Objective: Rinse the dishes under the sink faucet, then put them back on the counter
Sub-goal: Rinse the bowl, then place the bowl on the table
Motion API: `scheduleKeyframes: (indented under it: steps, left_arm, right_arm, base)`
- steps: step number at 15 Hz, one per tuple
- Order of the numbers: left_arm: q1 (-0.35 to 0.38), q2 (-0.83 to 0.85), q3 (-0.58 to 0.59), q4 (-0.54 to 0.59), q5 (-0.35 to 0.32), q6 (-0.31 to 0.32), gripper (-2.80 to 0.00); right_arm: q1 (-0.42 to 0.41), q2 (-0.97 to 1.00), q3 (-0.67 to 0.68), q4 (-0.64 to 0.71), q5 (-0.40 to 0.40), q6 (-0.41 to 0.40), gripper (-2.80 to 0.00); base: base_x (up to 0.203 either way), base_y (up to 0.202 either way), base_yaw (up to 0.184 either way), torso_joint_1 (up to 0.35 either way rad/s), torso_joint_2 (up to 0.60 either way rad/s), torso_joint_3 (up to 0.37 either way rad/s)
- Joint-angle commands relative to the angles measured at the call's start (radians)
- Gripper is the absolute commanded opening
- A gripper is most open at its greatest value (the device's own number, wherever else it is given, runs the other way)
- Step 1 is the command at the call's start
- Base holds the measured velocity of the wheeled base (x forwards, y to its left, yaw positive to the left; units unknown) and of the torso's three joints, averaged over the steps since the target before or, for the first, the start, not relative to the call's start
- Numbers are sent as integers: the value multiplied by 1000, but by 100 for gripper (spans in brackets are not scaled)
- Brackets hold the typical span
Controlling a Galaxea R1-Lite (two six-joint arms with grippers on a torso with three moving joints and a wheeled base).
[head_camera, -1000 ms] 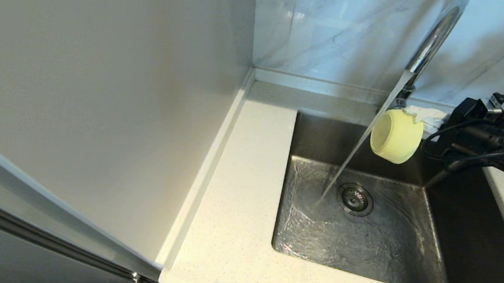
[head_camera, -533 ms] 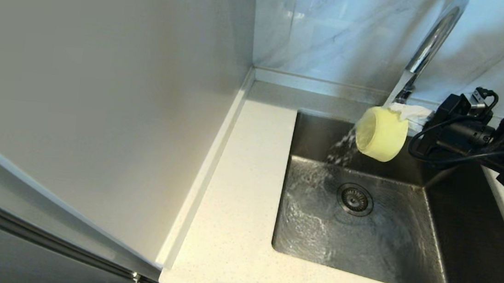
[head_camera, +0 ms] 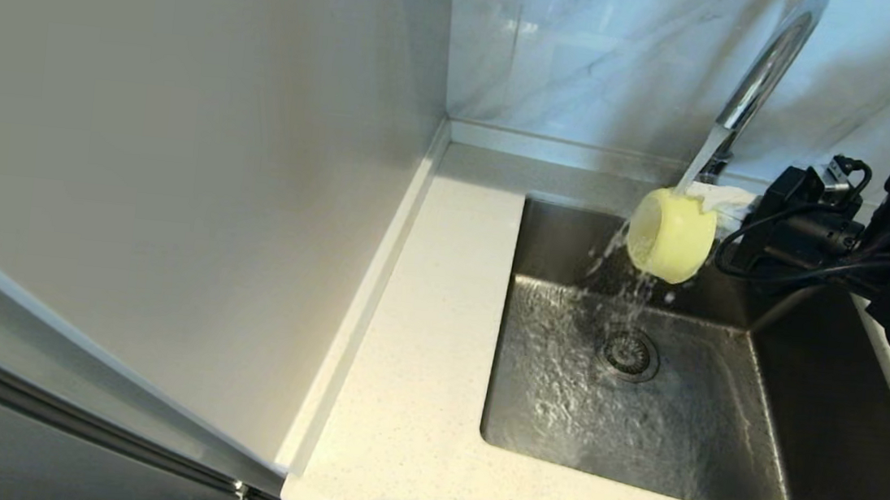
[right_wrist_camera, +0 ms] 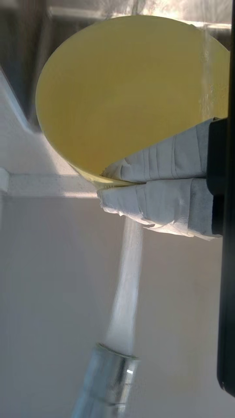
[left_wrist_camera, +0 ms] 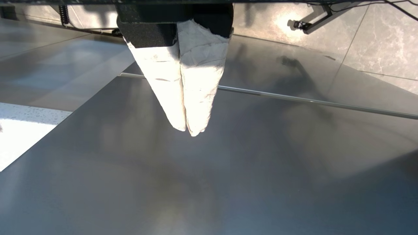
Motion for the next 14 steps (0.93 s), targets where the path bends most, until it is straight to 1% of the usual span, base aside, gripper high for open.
scheduleKeyframes:
  steps: [1,2,3,5,6,7,9,10,11,13,14]
  left_arm:
    - [0,0,0,0,0,0,-280]
    - [0,0,0,0,0,1,-280]
    - [0,0,0,0,0,0,-280]
    - [0,1,0,0,0,0,-280]
    - [0,0,0,0,0,0,-280]
    - [0,0,-1,0,0,0,-280]
    - [0,0,0,0,0,0,-280]
    - [0,1,0,0,0,0,-280]
    - [0,0,0,0,0,0,-280]
    - [0,0,0,0,0,0,-280]
    - [0,0,0,0,0,0,-280]
  right_arm:
    - [-29,24,-15,2,5,2,-280]
    - [-55,28,-18,12,6,-15,-280]
    - [-87,29,-17,21,7,-49,-280]
    - [-145,9,0,64,9,-165,-280]
    - [-157,-7,32,77,9,-237,-280]
    - [-163,-29,80,80,6,-341,-280]
    - [-166,-79,203,69,-21,-598,-280]
    - [-166,-110,279,35,-52,-706,-280]
    - [-166,-140,346,-28,-73,-757,-280]
    - [-176,-215,476,-216,-99,-806,-280]
    - [-188,-262,512,-274,-105,-837,-280]
  base:
    - [0,0,0,0,0,0]
    - [0,0,0,0,0,0]
    - [0,0,0,0,0,0]
    - [0,0,0,0,0,0]
    - [0,0,0,0,0,0]
    - [0,0,0,0,0,0]
    - [0,0,0,0,0,0]
    - [0,0,0,0,0,0]
    - [0,0,0,0,0,0]
    - [0,0,0,0,0,0]
    - [0,0,0,0,0,0]
